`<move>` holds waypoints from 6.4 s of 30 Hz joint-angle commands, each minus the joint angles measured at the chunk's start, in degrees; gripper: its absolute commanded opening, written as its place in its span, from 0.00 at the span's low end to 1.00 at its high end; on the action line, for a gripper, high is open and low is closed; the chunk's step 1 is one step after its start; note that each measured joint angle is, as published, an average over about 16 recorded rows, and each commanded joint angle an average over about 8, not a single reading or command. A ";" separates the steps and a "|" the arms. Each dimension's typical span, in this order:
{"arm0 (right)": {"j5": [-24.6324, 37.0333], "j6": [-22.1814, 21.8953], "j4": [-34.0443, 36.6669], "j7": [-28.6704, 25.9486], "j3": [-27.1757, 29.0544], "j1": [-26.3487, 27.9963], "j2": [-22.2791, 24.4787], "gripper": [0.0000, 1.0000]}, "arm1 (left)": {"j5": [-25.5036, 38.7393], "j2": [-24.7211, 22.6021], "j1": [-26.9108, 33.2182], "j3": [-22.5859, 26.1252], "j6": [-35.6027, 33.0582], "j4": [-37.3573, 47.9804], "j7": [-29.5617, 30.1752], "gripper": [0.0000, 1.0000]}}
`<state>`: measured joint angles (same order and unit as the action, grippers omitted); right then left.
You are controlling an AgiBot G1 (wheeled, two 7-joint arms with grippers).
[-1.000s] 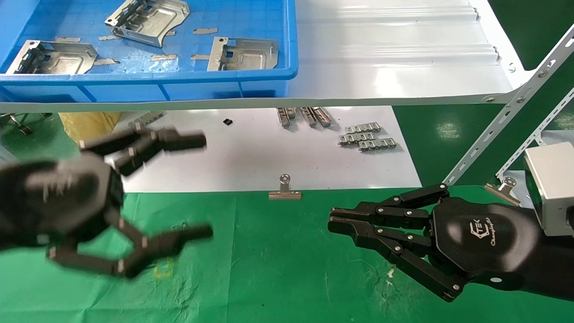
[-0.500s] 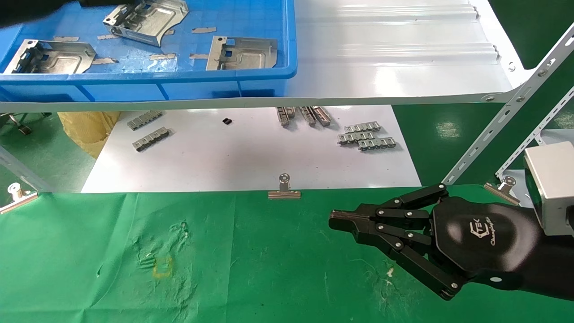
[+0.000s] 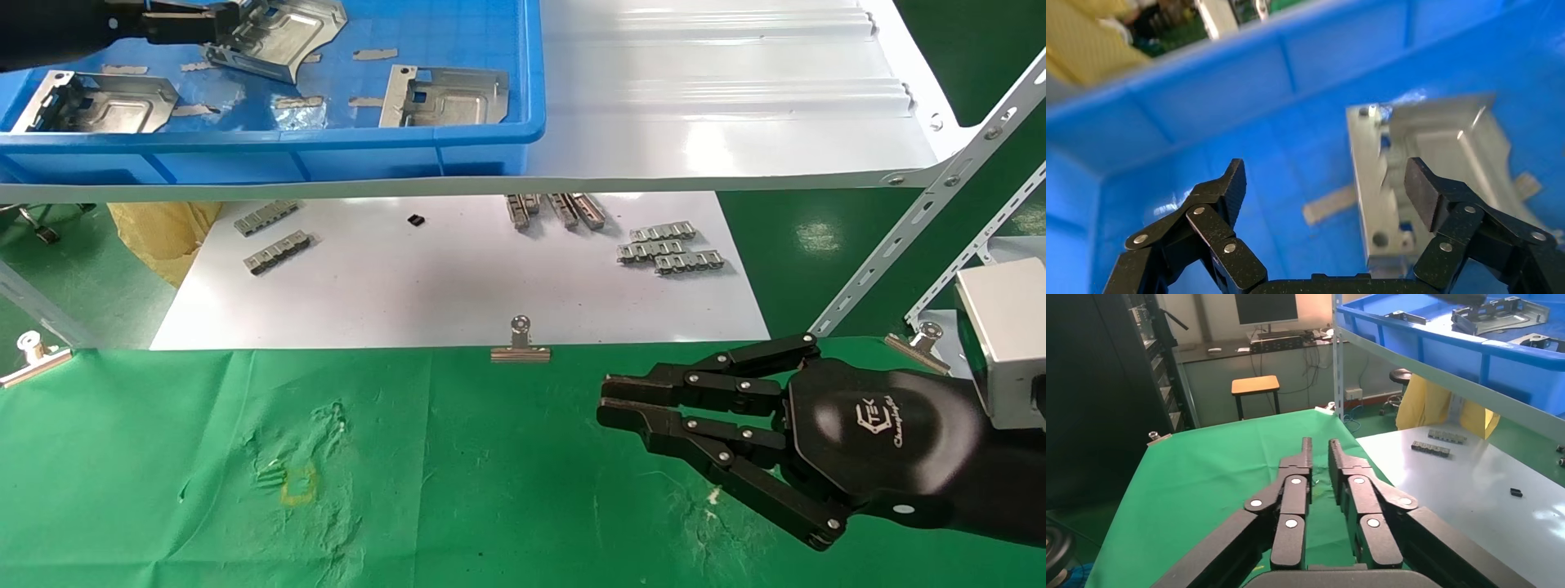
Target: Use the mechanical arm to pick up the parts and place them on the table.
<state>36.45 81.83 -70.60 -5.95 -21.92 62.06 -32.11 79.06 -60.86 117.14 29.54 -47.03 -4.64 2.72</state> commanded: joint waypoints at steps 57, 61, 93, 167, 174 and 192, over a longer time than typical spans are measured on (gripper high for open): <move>0.00 0.00 0.00 0.00 0.00 0.00 0.00 1.00 | -16.42 6.50 -9.23 -1.00 -45.44 -20.77 -3.86 0.00; 0.00 0.00 0.00 0.00 0.00 0.00 0.00 1.00 | -23.51 12.02 -16.42 4.51 -45.14 -35.90 -1.76 0.00; 0.00 0.00 0.00 0.00 0.00 0.00 0.00 1.00 | -5.91 12.56 -17.41 25.54 -42.36 -14.84 -35.30 1.00; -0.02 -0.03 0.01 0.00 0.00 -0.01 0.00 1.00 | -31.29 21.66 -43.31 -0.51 -40.86 -47.49 -5.46 1.00; -0.02 -0.03 0.01 0.00 0.00 -0.01 0.00 1.00 | -33.22 23.02 -47.31 -4.74 -40.15 -54.47 -1.07 1.00; -0.03 -0.03 0.02 0.01 0.00 -0.02 0.01 1.00 | -37.54 26.04 -56.20 -14.19 -38.60 -70.06 8.49 1.00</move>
<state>36.43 81.80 -70.58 -5.95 -21.92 62.04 -32.10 41.70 -34.96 61.37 15.81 -85.68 -73.91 10.74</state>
